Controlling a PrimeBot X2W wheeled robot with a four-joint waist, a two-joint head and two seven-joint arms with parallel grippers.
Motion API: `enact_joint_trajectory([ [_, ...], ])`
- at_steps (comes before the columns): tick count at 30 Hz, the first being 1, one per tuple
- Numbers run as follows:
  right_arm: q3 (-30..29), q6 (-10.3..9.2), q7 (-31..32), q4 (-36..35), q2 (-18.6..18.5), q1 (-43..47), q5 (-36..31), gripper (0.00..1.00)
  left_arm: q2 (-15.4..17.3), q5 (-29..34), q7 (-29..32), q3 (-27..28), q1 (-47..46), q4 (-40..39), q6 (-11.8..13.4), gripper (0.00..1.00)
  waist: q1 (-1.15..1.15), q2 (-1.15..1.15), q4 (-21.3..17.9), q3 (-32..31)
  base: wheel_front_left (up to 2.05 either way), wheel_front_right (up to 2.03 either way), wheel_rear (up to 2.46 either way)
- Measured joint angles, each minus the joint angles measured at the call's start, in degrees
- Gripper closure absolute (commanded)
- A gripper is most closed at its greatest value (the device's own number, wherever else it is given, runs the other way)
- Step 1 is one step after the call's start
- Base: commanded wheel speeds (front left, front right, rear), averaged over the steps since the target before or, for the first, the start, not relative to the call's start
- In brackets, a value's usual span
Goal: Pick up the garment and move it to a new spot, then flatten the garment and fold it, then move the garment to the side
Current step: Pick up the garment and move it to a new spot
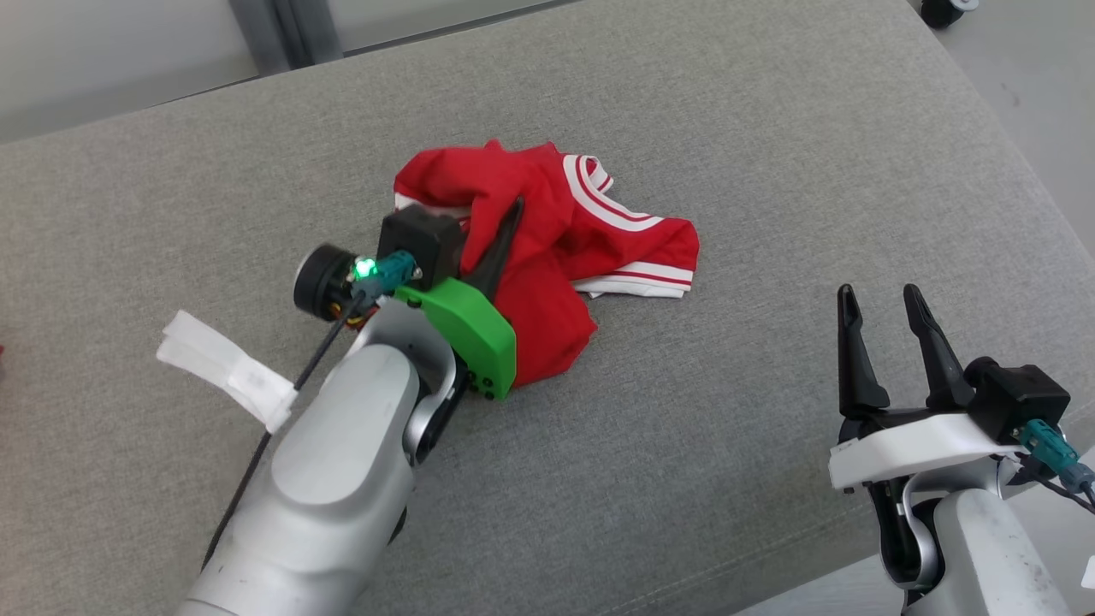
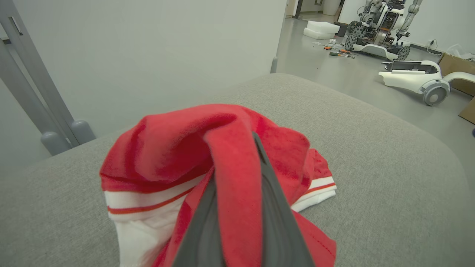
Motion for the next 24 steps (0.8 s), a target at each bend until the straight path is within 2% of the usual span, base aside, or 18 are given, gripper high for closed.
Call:
enact_joint_trajectory([
  [1, 0.0, 0.00, 0.0, 0.0, 0.0, 0.0, 0.0, 0.00, -0.1, -0.2, -0.2, -0.4, 0.6, 1.0, 0.0, 1.00, 0.00, 0.00, 0.1, 0.0, 0.00, 0.00, 0.00],
  [2, 0.0, 0.00, 0.0, 0.1, 0.0, 0.0, 0.0, 0.00, -0.1, -0.2, -0.6, -1.0, 1.2, 2.0, 0.0, 0.77, 0.00, 0.00, 0.2, -0.1, 0.00, 0.00, 0.00],
  [3, 0.0, 0.00, 0.0, 0.2, 0.0, 0.0, -0.1, 0.00, -0.2, -0.1, -1.5, -1.4, 1.6, 2.6, -0.1, 0.00, 0.00, 0.00, 0.4, -0.2, 0.00, 0.00, 0.00],
  [13, -0.7, 0.00, 0.0, 0.3, 0.0, 1.3, -1.4, 0.00, 0.1, -0.7, -7.5, 0.4, 1.7, 2.0, 1.3, 0.00, 0.00, 0.00, 3.4, -2.9, 0.00, 0.00, 0.00],
  [16, -0.6, 0.00, 0.0, 0.2, 0.0, 2.1, -1.8, 0.00, 1.3, -1.3, -8.1, 2.1, 2.6, -0.3, 2.0, 0.00, 0.00, 0.00, 4.8, -4.0, 0.00, 0.00, 0.00],
  [24, -0.3, 0.00, 0.0, -0.5, -0.1, 3.1, -2.7, 0.00, 7.0, -0.9, -8.8, 9.4, 9.9, -10.3, 5.5, 0.00, 0.00, 0.00, 9.4, -6.7, 0.00, 0.00, 0.00],
])
